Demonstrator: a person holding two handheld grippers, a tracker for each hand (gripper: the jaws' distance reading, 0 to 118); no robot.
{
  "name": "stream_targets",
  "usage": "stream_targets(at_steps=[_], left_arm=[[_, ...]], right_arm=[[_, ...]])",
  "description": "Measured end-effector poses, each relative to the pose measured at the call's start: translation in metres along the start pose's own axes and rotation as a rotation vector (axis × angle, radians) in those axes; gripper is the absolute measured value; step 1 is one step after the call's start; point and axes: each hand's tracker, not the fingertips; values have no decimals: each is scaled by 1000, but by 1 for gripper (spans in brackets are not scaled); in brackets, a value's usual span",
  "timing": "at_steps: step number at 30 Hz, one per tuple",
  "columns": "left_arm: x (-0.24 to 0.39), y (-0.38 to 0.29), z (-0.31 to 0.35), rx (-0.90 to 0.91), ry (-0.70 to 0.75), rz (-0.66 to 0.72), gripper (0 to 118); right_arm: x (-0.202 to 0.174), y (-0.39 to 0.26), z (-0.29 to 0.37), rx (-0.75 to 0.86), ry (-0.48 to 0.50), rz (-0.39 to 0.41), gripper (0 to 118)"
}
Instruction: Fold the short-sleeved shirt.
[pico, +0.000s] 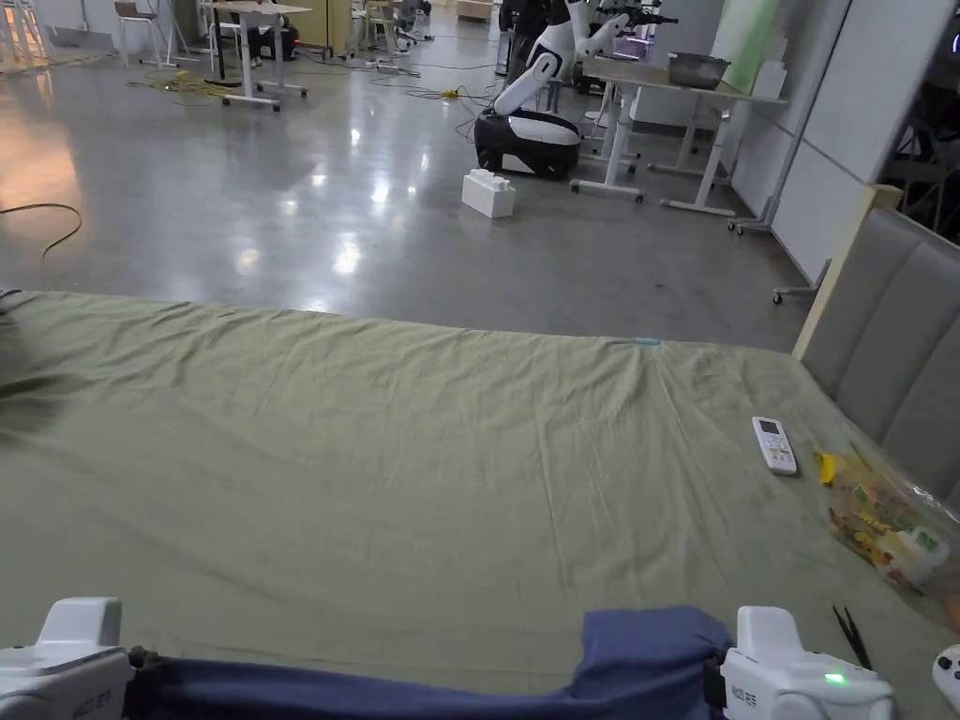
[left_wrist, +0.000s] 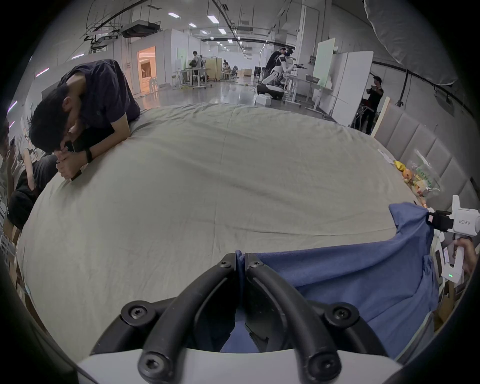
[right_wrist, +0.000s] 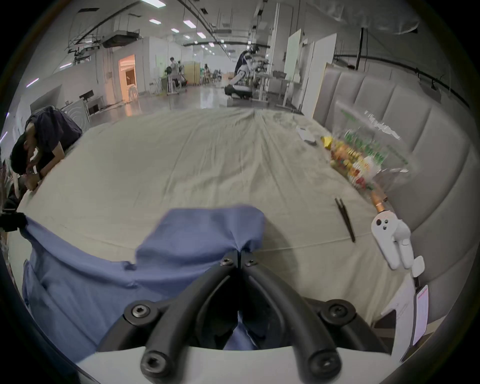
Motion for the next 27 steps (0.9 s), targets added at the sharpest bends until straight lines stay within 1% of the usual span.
stream_targets(at_steps=[2, 4, 6, 11, 15, 16, 18, 19, 20, 23, 27], left_arm=[[-2, -3, 11, 16, -4, 5, 6], [-2, -6, 23, 44, -13, 17, 6], [-5, -12, 38, 58, -13, 8, 6], [-17, -34, 79, 96, -32, 38, 6], [-26, -59, 107, 95, -48, 49, 6], [-27, -67, 113, 90, -48, 45, 6], [-29, -82, 124, 75, -49, 36, 6], [-31, -89, 129, 70, -48, 38, 6], [-31, -96, 134, 59, -50, 35, 6], [-39, -118, 134, -16, -53, 17, 6], [-38, -149, 129, -98, -22, -11, 6]], right_arm=[[1, -5, 23, 22, 29, -8, 1], [3, -10, 46, 51, 30, 2, 1], [4, -14, 78, 76, 42, -4, 1], [16, -42, 122, 95, 51, -16, 1], [22, -72, 149, 65, 58, 2, 1], [22, -80, 155, 36, 63, 14, 1], [22, -95, 167, -2, 75, 10, 1], [21, -104, 171, -36, 71, 29, 1], [21, -112, 174, -31, 66, 29, 1], [22, -140, 176, -77, 57, 45, 1], [19, -169, 171, -135, 46, 70, 1]])
